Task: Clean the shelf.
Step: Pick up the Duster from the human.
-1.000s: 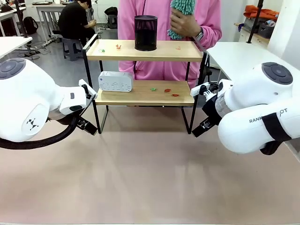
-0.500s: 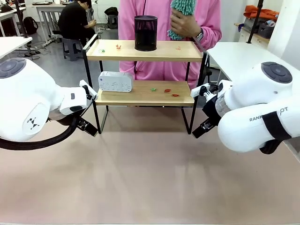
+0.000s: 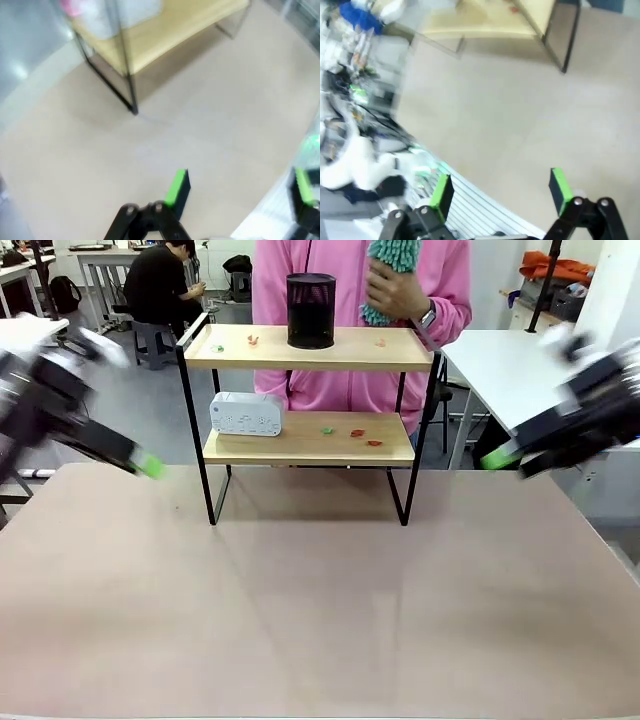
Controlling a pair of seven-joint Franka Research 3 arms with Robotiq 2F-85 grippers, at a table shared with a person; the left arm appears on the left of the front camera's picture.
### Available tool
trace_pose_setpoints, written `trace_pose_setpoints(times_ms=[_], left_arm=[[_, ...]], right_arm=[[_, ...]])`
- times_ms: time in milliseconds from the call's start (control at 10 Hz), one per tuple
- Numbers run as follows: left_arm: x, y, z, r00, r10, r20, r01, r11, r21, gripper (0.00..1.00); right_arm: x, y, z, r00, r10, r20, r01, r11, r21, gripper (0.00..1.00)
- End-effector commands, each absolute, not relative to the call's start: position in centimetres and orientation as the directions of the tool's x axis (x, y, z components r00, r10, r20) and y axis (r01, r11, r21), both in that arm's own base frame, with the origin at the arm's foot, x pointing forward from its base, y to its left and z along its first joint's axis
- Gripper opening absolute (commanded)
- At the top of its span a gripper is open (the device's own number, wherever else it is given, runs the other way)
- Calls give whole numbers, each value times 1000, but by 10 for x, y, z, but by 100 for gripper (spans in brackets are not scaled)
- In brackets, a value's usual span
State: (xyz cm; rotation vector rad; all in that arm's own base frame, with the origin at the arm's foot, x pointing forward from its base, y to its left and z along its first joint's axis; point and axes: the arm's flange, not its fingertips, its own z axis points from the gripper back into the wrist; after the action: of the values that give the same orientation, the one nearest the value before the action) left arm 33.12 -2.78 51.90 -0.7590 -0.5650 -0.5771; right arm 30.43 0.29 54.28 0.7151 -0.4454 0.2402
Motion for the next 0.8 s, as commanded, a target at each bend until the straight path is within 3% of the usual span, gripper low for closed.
trace_pose_setpoints(times_ms=[0, 200, 300, 400, 500, 700], left_arm=[[313, 89, 508, 711, 250, 657, 454, 551, -700, 100], [295, 165, 470, 609, 622, 492, 287, 405, -868, 100], [301, 175, 448, 587, 698, 410, 240, 334, -912, 100], [314, 170, 433, 595, 722, 354, 166, 320, -933, 100], [276, 201, 477, 730, 423, 536, 306, 499, -811, 100], [276, 201, 477, 730, 423, 536, 306, 499, -811, 100]], right_arm=[[253, -118, 526, 741, -506, 442, -192, 471, 861, 100], [217, -181, 483, 609, -735, 297, -105, 297, 949, 100], [214, -184, 464, 582, -769, 264, -71, 276, 959, 100], [219, -178, 451, 573, -776, 264, -1, 321, 947, 100], [200, -228, 512, 748, -573, 336, -63, 443, 894, 100], [200, -228, 512, 748, -573, 336, -63, 443, 894, 100]])
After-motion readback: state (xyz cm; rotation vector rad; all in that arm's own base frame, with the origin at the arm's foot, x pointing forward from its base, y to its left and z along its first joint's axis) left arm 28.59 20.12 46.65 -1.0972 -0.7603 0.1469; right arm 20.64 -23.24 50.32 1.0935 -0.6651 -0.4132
